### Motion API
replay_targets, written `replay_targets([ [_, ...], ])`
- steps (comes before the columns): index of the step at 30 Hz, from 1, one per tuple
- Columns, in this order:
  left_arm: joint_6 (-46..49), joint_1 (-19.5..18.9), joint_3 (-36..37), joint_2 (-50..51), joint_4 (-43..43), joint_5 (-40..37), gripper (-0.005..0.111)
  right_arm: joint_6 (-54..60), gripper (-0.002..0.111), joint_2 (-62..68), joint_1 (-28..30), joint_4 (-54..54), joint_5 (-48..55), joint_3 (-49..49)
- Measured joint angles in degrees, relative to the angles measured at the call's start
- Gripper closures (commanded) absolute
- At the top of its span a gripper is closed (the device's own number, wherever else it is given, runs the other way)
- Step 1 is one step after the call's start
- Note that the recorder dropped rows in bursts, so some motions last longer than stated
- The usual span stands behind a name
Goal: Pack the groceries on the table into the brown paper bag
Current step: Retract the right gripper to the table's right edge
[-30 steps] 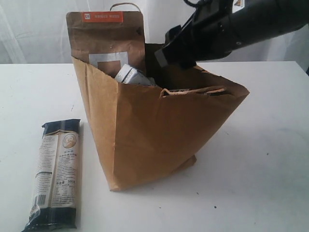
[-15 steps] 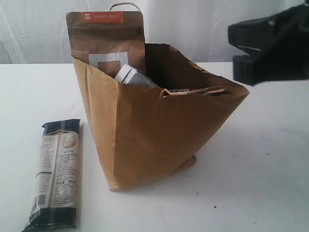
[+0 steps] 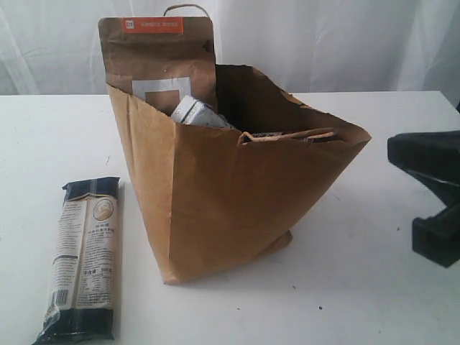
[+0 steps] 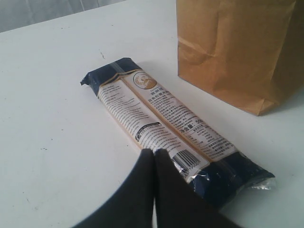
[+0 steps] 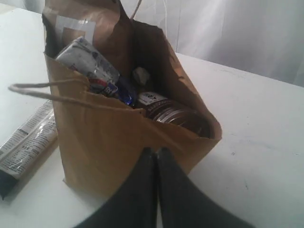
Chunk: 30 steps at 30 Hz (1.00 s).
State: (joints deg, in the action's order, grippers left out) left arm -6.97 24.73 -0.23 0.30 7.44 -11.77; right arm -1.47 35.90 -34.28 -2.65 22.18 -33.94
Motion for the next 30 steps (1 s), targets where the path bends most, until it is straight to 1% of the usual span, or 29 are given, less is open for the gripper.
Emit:
replay_targets([
  [7,0.00,0.00,0.00,0.00,0.00,0.00,0.107,-0.05,0.108,-1.09,0.00,0.00,-15.12,10.93],
  [11,0.00,0.00,0.00,0.00,0.00,0.00,0.107,-0.05,0.108,-2.51,0.00,0.00,-19.39,17.31],
  [17,0.00,0.00,0.00,0.00,0.00,0.00,0.107,-0.05,0.108,-10.00,1.15,0.00,-20.14,25.70],
  [25,0.00,0.00,0.00,0.00,0.00,0.00,0.107,-0.05,0.108,-20.80,6.80,0.00,-20.55,33.43],
  [26,0.00,0.00,0.00,0.00,0.00,0.00,0.107,-0.05,0.108,-22.91,7.78,0.00,-19.03,33.56],
  [30,0.00,0.00,0.00,0.00,0.00,0.00,0.107,-0.67,0.108,-26.65,8.33,0.00,-13.52,33.56],
])
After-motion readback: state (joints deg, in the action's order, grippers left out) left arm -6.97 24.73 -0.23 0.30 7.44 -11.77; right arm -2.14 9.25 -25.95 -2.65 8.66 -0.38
